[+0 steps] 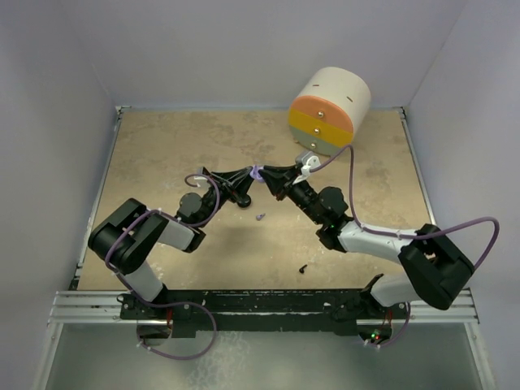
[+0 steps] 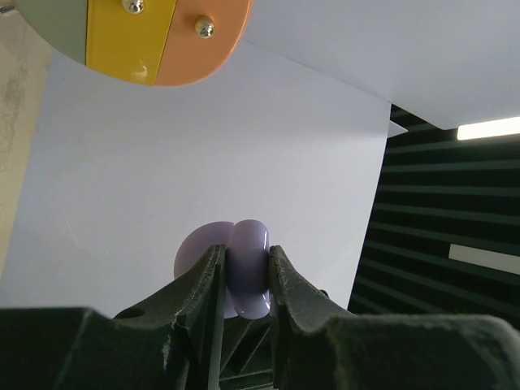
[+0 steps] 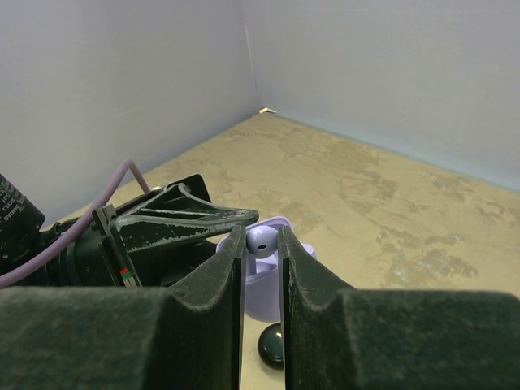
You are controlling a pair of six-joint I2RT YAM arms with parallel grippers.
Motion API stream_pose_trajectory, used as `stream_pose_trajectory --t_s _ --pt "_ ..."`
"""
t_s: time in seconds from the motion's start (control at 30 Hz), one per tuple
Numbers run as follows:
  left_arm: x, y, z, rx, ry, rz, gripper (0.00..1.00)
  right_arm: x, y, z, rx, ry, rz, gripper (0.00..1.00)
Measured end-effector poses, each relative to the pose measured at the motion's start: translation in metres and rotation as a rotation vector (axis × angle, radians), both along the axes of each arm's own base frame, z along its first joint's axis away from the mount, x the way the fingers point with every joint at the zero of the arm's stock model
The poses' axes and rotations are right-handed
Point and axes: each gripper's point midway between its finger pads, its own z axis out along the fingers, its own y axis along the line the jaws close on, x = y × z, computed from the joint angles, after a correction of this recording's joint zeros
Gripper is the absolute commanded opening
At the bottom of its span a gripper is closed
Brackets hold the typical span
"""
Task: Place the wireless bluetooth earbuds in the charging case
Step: Place the earbud in the charging case.
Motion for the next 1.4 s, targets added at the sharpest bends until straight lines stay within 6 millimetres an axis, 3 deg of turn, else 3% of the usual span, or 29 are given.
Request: stream_pose_trajectory --t_s 1.4 --pt "-0.0051 -0.0014 -0.0027 0.010 0.008 -0.022 0.00 0.0013 -0.0096 -0.0033 -0.041 -0.018 -0.049 0.00"
